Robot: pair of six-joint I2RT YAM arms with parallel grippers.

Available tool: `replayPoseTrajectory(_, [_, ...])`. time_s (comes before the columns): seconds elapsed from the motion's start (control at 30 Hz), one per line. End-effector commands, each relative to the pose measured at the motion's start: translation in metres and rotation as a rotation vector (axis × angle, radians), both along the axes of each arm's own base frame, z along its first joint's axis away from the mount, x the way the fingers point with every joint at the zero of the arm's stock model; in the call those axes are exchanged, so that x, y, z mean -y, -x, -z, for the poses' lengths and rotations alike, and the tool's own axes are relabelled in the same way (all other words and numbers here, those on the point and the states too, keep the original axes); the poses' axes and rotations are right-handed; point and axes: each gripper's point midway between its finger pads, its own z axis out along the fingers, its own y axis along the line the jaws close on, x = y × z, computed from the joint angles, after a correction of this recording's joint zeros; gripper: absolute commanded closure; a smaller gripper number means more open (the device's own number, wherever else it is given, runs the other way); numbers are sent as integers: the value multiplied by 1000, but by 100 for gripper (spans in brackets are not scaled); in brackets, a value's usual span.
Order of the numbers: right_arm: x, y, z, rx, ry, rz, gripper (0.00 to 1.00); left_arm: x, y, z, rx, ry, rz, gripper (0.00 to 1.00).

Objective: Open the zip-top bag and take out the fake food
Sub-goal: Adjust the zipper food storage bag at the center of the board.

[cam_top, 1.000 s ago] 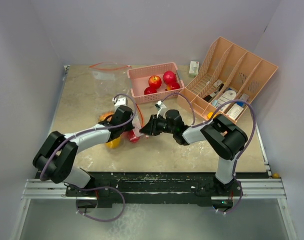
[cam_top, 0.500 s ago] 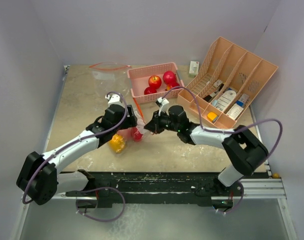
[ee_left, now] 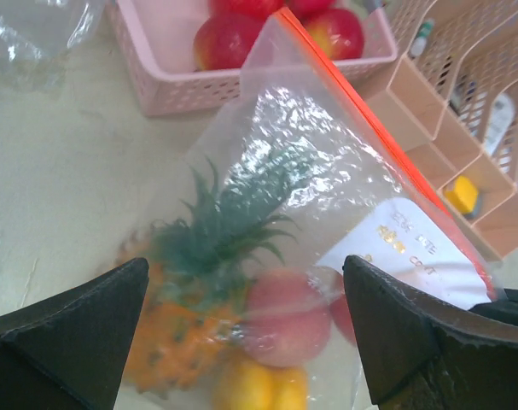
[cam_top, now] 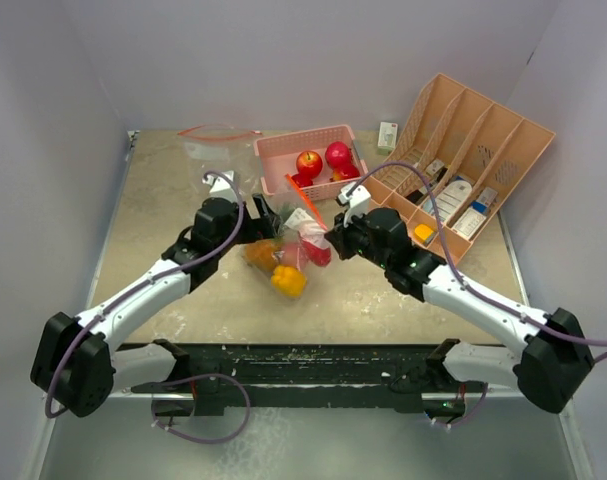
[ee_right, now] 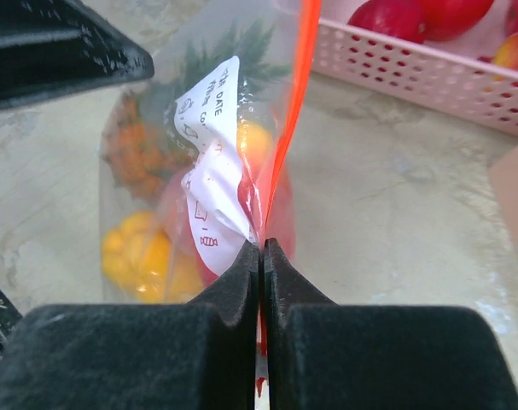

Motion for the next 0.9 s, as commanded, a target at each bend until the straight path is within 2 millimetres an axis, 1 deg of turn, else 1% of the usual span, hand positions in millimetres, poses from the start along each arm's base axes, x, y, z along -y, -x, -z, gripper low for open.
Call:
replayPoseTrajectory(0.0, [23, -7, -23, 102, 58, 74, 100, 15, -27, -62, 165, 179, 76, 1])
replayPoseTrajectory(0.1, [24, -2, -21, 113, 45, 59, 100, 19, -42, -67, 207, 243, 152, 1])
replayPoseTrajectory(0.13, [25, 0, -22, 119, 38, 53, 100, 21, -47, -74, 254, 272, 186, 1])
replayPoseTrajectory(0.2, [26, 4, -21, 130, 32, 40, 100, 30, -48, -82, 329, 312, 292, 1])
replayPoseTrajectory(0.27, [27, 9, -19, 137, 37, 19, 100, 41, -43, -90, 424, 315, 414, 1])
replayPoseTrajectory(0.3, [27, 11, -19, 144, 40, 6, 100, 46, -42, -89, 456, 311, 468, 1])
replayPoseTrajectory(0.37, [28, 16, -21, 157, 39, -16, 100, 51, -41, -92, 514, 316, 567, 1])
replayPoseTrajectory(0.4, [28, 18, -22, 163, 35, -23, 100, 49, -45, -95, 537, 322, 608, 1])
replayPoseTrajectory(0.47, [26, 21, -25, 168, 21, -42, 100, 45, -51, -94, 557, 350, 692, 1])
replayPoseTrajectory(0.5, [25, 23, -27, 170, 14, -54, 100, 44, -52, -91, 556, 374, 745, 1])
replayPoseTrajectory(0.57, [22, 27, -29, 173, 9, -81, 100, 40, -53, -90, 586, 420, 825, 1])
replayPoseTrajectory(0.63, [25, 28, -30, 180, 22, -83, 100, 41, -52, -92, 617, 451, 892, 1])
replayPoseTrajectory(0.73, [28, 27, -33, 188, 37, -74, 100, 45, -59, -86, 623, 467, 907, 1])
replayPoseTrajectory(0.8, [25, 31, -37, 191, 27, -101, 100, 46, -67, -78, 611, 454, 879, 1])
replayPoseTrajectory(0.87, [21, 35, -42, 195, 13, -130, 100, 50, -68, -76, 623, 430, 888, 1])
